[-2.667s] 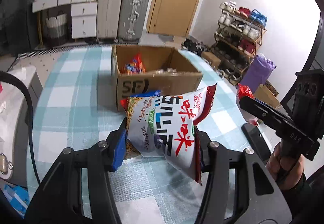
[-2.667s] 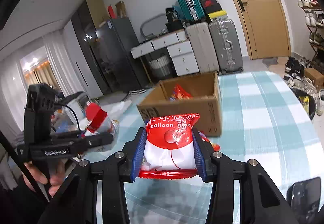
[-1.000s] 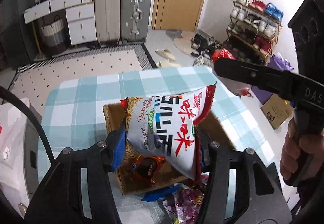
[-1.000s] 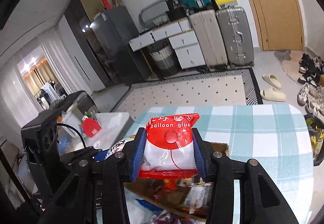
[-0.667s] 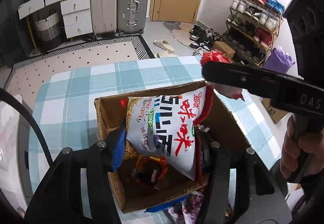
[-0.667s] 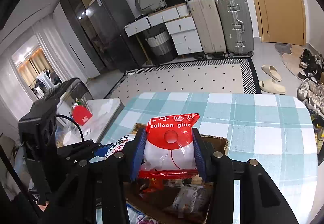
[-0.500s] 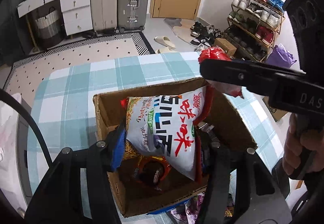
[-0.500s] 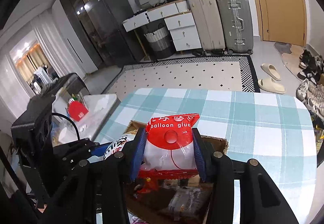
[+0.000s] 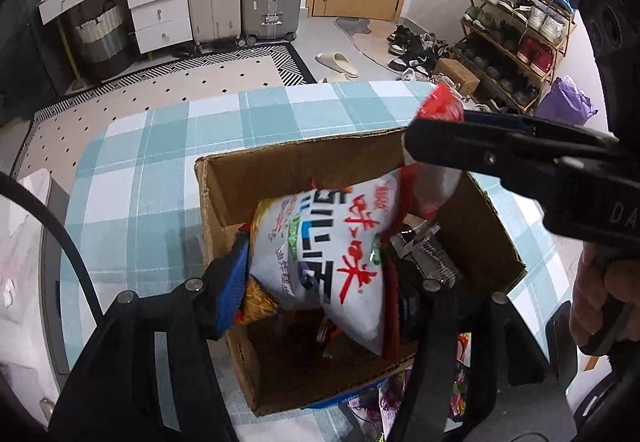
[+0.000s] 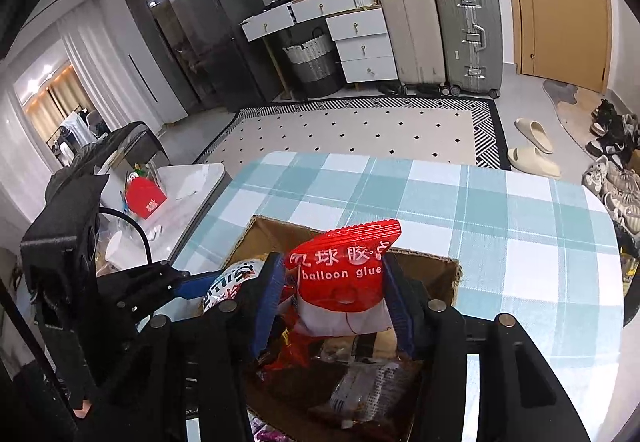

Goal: Organize snacks
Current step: 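Open both tools to drop the packs into the box, then move both tools back toward the remaining snack pile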

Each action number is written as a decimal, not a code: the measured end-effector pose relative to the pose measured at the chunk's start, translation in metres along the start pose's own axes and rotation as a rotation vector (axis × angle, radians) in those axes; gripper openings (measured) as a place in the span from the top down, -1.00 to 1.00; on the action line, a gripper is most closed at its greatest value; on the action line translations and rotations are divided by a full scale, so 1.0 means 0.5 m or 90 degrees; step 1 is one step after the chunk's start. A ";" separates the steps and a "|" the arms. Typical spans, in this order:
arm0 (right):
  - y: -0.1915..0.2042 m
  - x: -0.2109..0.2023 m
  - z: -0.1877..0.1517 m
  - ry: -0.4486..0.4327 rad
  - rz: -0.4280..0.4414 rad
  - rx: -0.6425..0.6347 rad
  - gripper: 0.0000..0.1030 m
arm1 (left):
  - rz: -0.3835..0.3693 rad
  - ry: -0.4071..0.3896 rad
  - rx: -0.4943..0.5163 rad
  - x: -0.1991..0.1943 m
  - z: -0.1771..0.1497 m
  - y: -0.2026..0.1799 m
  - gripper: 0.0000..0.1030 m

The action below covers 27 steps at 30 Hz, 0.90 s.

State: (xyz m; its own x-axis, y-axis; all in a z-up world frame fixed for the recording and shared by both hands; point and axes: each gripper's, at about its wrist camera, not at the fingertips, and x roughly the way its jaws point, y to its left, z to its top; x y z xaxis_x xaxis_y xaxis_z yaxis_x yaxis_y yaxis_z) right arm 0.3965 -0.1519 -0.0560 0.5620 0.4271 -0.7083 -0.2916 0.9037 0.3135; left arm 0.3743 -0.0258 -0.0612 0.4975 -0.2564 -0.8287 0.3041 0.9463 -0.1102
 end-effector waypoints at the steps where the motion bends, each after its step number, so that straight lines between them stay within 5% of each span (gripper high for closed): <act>1: -0.001 -0.001 -0.001 0.001 -0.001 0.002 -0.03 | 0.001 -0.001 -0.001 -0.004 -0.002 -0.001 -0.14; 7: 0.003 -0.011 -0.013 0.015 0.000 0.000 -0.17 | 0.005 -0.016 -0.002 -0.033 -0.001 -0.001 -0.25; 27: 0.063 -0.215 -0.047 -0.086 0.004 -0.028 -0.44 | 0.065 -0.134 0.020 -0.252 -0.073 -0.061 -0.51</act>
State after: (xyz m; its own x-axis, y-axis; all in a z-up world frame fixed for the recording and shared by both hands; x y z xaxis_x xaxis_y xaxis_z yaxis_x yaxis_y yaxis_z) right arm 0.3089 -0.1700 0.0150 0.6586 0.4350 -0.6141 -0.3269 0.9004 0.2872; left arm 0.2726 -0.0153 0.0267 0.6843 -0.1988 -0.7016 0.2678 0.9634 -0.0119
